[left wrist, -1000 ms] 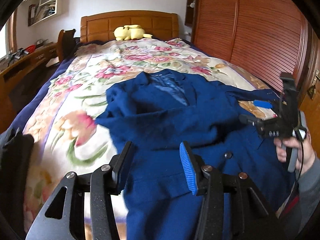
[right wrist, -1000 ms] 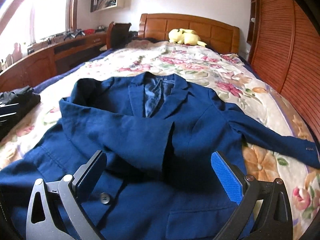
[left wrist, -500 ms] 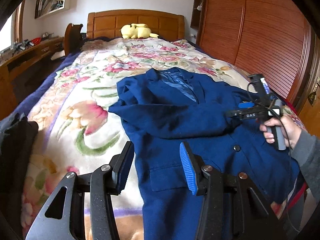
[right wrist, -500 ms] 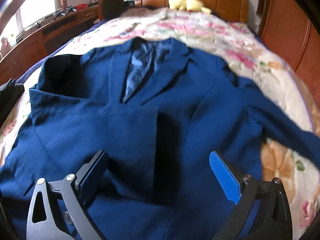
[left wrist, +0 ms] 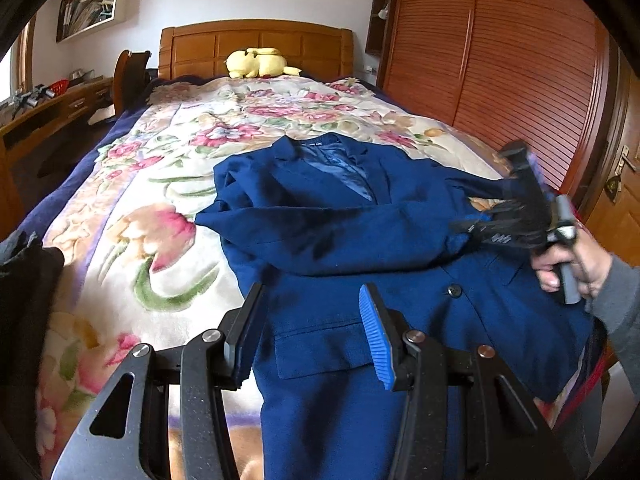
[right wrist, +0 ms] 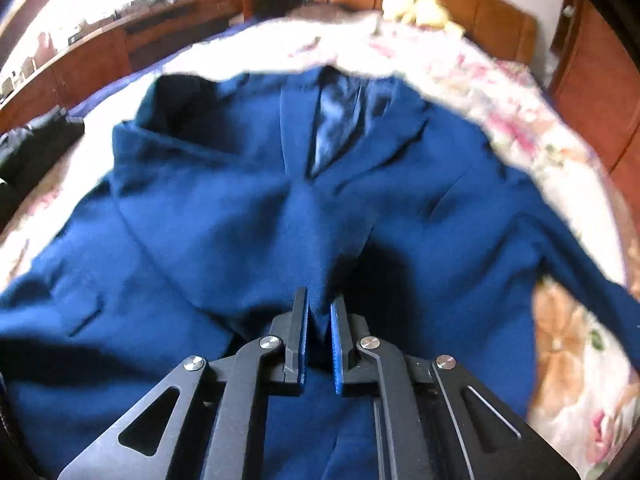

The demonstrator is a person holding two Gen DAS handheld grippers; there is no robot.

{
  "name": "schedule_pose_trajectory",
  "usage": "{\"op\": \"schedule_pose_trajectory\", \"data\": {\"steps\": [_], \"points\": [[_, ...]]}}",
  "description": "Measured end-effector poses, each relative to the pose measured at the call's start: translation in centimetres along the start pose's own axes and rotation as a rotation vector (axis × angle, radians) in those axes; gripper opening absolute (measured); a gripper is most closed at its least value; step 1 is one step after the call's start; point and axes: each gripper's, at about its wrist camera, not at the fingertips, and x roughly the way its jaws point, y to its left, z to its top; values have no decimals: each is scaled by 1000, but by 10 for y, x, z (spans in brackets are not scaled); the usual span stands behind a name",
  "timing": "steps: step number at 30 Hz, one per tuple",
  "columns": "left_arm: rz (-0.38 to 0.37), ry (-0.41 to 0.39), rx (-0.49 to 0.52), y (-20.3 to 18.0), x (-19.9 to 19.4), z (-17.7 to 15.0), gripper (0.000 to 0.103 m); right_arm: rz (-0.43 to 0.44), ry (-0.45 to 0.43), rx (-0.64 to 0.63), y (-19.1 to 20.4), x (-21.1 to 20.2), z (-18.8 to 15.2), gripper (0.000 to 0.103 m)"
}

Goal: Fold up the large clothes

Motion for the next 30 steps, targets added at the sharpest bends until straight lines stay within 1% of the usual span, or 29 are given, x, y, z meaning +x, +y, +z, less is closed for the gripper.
{"op": "schedule_pose_trajectory", "data": {"steps": [2,3,6,9,11,12,16,19,21,24,25,26,27,28,30], "points": [[8,-5,6,0,-1,-1,48,-8,-88,12,1,-32,0,9],[12,-5,6,0,-2,-2,48,-27,-126,12,2,-49,0,9],[19,-3,-4,5,-2,-3,48,-163,-234,-12,7,-97,2,9],[20,-7,-17,8,-3,0,48,-343,-317,-63,5,-132,8,9],[18,-13,-23,9,-4,1,48,-424,-334,-83,2,-141,9,9],[16,-17,-23,8,-4,2,48,-441,-329,-93,2,-142,7,9],[11,-25,-19,7,-7,3,48,-427,-283,-130,6,-132,-10,9],[7,-26,-14,6,-7,4,48,-410,-237,-141,11,-120,-32,9],[5,-25,-12,5,-8,4,48,-401,-195,-134,8,-110,-45,9],[2,-24,-10,4,-7,4,48,-352,-123,-81,1,-95,-62,9],[1,-24,-10,4,-7,4,48,-337,-102,-59,-2,-92,-67,10],[1,-23,-10,4,-7,4,48,-320,-80,-34,-5,-90,-73,14],[0,-22,-10,3,-7,5,48,-304,-67,-15,-15,-82,-70,15],[-1,-21,-9,2,-6,5,48,-292,-59,6,-18,-83,-72,18],[-4,-17,-6,0,-4,5,48,-257,-52,44,-28,-88,-74,27]]}}
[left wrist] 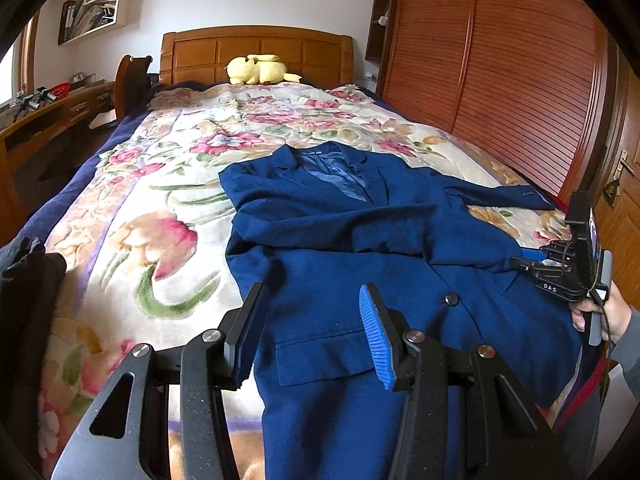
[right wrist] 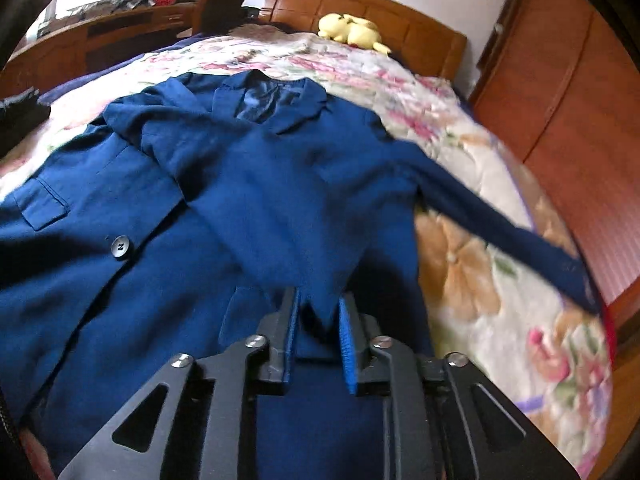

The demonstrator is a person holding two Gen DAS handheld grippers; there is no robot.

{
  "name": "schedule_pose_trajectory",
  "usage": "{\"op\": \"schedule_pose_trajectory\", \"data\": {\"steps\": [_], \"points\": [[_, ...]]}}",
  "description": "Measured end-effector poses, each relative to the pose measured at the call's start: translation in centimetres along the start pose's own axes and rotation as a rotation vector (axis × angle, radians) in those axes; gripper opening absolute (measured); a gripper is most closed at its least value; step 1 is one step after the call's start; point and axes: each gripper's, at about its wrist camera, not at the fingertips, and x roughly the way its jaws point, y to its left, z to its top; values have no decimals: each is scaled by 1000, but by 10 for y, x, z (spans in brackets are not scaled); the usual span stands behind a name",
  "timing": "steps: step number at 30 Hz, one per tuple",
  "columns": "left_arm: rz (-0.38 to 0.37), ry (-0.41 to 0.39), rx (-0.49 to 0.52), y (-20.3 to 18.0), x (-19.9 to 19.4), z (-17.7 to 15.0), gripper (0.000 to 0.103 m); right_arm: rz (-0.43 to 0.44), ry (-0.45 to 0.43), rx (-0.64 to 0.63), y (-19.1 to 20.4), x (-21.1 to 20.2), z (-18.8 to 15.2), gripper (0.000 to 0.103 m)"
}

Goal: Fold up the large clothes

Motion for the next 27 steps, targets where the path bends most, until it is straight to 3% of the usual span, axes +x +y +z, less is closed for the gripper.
{"op": "schedule_pose_trajectory", "data": {"steps": [2,8,16,27], "points": [[-4,1,5,-3,1,0,48,38,2,38,-11,0,2,45],[-21,4,28,-14,3,0,48,67,-56,101,-42,-37,2,58],[-40,32,57,-32,15,-1,48,34,25,189,-78,-11,28,59],[-67,73,101,-51,24,-9,48,127,190,414,-98,77,55,59]]}}
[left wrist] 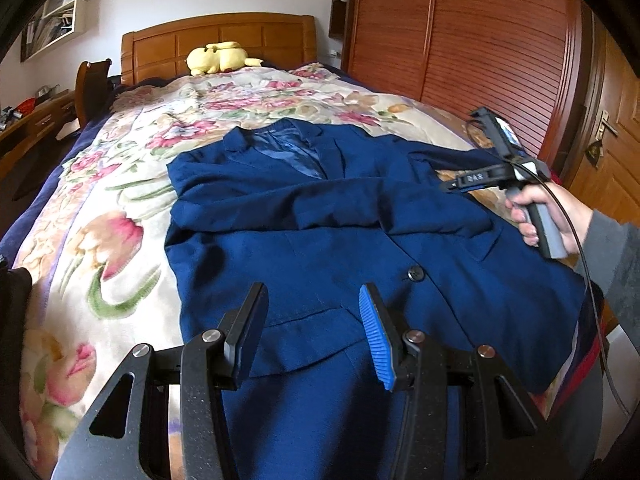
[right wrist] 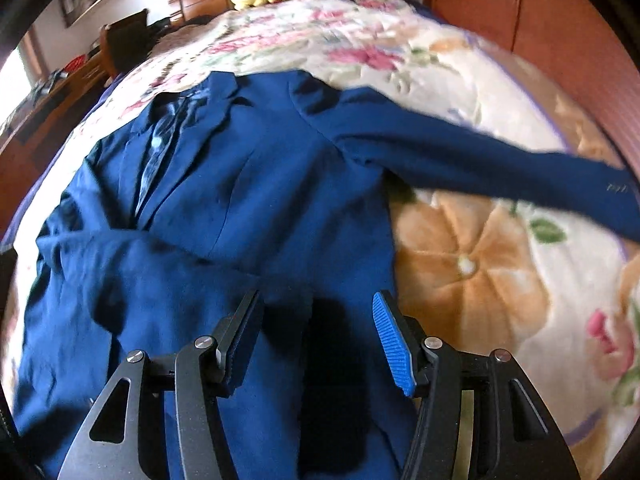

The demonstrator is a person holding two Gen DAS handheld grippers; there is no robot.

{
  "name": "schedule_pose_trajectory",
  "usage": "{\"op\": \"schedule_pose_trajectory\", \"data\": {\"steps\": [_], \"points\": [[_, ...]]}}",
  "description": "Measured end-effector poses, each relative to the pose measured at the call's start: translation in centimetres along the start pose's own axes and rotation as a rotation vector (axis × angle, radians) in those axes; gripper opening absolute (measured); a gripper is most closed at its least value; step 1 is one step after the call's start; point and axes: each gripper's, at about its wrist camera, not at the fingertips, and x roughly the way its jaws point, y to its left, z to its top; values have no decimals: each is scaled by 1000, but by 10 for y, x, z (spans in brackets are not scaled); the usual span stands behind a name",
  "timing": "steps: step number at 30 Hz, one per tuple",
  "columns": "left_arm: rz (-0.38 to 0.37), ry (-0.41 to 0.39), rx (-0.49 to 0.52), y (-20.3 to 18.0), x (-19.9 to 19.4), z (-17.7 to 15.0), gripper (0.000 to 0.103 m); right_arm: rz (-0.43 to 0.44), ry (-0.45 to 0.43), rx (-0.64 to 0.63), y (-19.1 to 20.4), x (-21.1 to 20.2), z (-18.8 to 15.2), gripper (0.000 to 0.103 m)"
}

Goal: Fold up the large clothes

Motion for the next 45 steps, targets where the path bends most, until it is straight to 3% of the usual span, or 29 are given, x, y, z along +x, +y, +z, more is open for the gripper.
{"op": "schedule_pose_trajectory", "data": {"steps": [3,8,11,18,23,28,34,45], "points": [[-6,6,3,-2,0,-1,48,25,42,22,0,9,0,56],[-6,0,6,-3,-1,1,48,139,65,17,0,7,0,26],[-2,-2,3,-2,-1,1,48,144,40,-59,10,-5,-6,13],[10,-17,-19,7,-7,3,48,99,-179,-262,49,-68,-38,11],[14,-37,-34,14,-14,5,48,115,-237,-364,67,-102,-89,11],[16,-44,-42,17,-17,6,48,140,-208,-405,70,-118,-141,11],[17,-44,-41,18,-17,6,48,170,-152,-364,64,-121,-186,11],[20,-35,-37,16,-13,6,48,152,-117,-349,62,-142,-205,13]]}}
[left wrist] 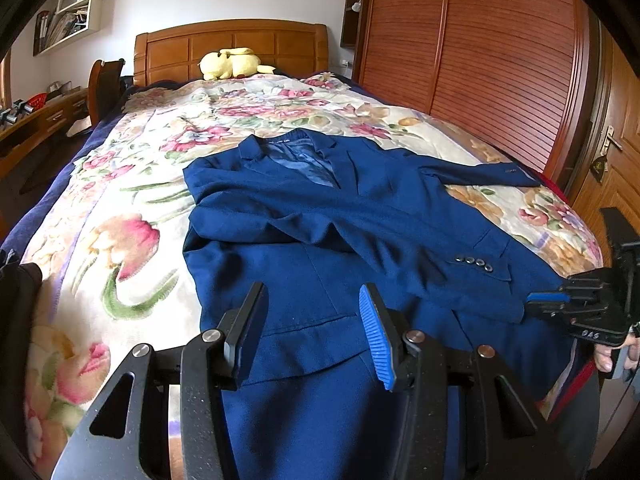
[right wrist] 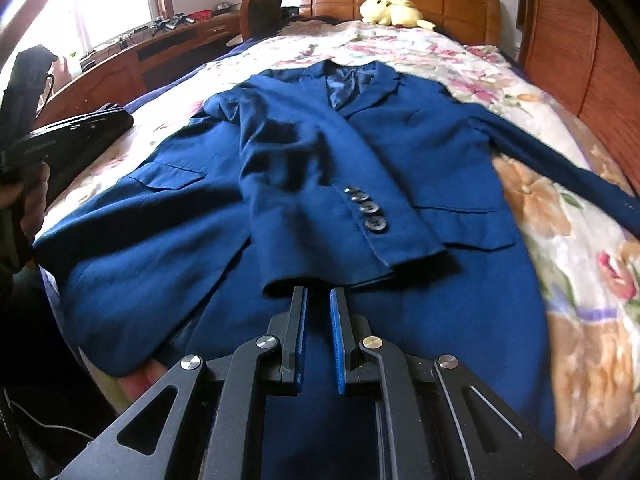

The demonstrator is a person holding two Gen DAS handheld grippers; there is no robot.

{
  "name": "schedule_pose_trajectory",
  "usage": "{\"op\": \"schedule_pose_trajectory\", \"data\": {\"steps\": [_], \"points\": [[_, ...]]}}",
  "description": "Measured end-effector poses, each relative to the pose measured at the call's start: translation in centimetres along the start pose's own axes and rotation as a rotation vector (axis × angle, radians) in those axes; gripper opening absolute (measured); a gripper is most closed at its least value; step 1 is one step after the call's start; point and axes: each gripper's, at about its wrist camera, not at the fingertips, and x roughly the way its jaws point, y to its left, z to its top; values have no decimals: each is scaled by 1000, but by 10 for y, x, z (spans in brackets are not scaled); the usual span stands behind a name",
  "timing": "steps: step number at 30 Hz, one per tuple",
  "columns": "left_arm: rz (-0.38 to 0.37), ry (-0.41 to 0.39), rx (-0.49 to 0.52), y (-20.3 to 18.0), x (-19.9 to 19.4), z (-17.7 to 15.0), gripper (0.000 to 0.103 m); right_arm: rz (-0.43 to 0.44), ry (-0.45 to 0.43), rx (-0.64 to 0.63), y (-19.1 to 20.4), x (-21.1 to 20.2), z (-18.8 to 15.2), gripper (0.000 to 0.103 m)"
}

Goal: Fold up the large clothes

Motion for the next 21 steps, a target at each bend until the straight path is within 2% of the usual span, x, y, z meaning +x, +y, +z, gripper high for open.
{"op": "schedule_pose_trajectory", "data": {"steps": [2,4,9,15,18,21], "points": [[0,-1,2,0,0,0,48,-15,-20,10,-2,-9,5,35],[0,0,3,0,0,0,48,-38,-51,15,-8,-16,10,49],[-3,8,9,-4,4,-1,48,-80,-40,36,-22,-7,22,50],[-1,18,19,-7,7,-2,48,-105,68,87,-43,43,41,50],[2,14,12,-5,5,-1,48,-74,123,117,-52,63,44,50],[7,10,3,-2,4,0,48,-31,128,112,-51,68,46,35]]}}
